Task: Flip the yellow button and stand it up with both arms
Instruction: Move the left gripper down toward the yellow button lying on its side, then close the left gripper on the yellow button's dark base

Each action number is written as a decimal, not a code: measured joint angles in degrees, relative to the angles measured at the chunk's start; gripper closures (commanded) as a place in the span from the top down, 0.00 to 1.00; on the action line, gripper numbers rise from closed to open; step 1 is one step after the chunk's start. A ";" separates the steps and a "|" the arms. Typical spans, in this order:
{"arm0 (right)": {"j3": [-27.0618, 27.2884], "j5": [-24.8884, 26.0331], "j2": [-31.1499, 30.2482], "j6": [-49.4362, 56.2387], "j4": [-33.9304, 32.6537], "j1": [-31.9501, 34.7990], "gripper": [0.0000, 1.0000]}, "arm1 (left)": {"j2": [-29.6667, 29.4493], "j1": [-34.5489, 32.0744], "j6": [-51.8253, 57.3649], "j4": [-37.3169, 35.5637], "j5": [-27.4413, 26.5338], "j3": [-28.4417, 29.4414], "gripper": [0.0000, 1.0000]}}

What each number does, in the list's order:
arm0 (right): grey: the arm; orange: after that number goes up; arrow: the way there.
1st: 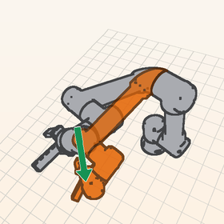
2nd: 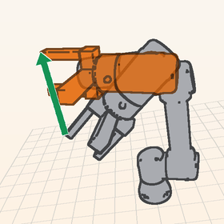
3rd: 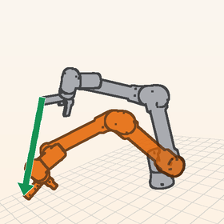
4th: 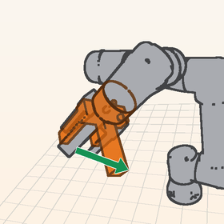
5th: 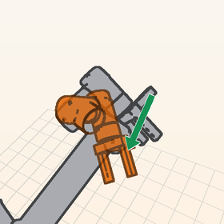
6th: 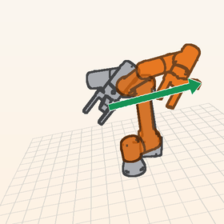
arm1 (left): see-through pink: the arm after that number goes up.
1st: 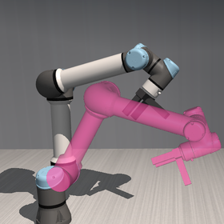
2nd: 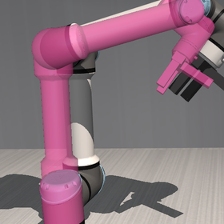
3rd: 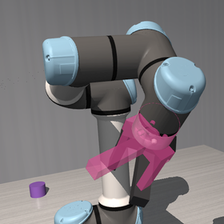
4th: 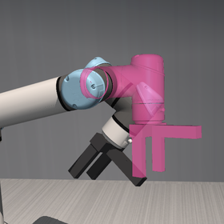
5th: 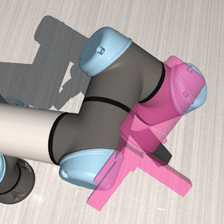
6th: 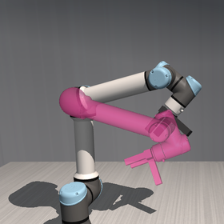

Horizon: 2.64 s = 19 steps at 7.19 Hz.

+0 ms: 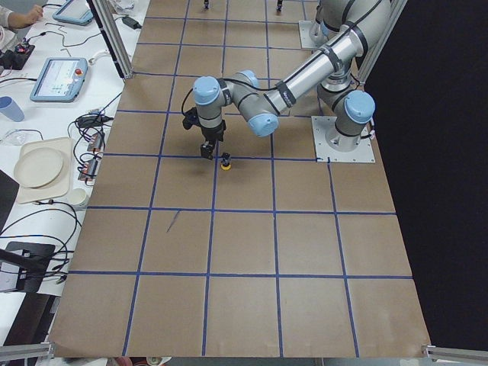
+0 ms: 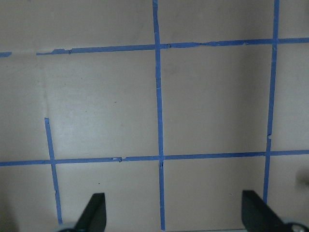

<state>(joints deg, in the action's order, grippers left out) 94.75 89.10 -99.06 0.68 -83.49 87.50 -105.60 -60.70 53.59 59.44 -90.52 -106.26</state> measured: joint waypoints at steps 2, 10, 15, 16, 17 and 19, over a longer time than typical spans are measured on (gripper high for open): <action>0.00 -0.01 -0.02 -0.04 0.21 -0.01 1.00 | -0.89 0.27 -0.14 -3.93 0.04 -3.77 0.98; -0.02 -0.72 0.02 0.65 0.62 -0.32 1.00 | -1.00 -0.95 -3.25 -4.29 -0.83 -4.58 0.65; 0.00 -0.46 0.08 0.05 0.95 -0.32 1.00 | -1.80 -0.75 -3.00 -4.59 -1.05 -4.17 0.67; 0.00 -0.31 0.05 0.03 1.00 -0.32 1.00 | -1.99 -0.70 -2.97 -4.62 -1.91 -4.26 0.67; 0.00 -0.26 0.04 0.02 1.02 -0.32 1.00 | -2.06 -0.68 -2.95 -4.65 -2.96 -4.35 0.65; 0.00 -0.15 0.08 0.07 0.97 -0.32 1.00 | -1.86 -0.66 -2.94 -4.68 -3.58 -4.48 0.60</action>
<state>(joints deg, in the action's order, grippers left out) 94.75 88.95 -98.98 0.76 -82.52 87.19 -107.46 -61.35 50.65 54.76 -94.11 -110.74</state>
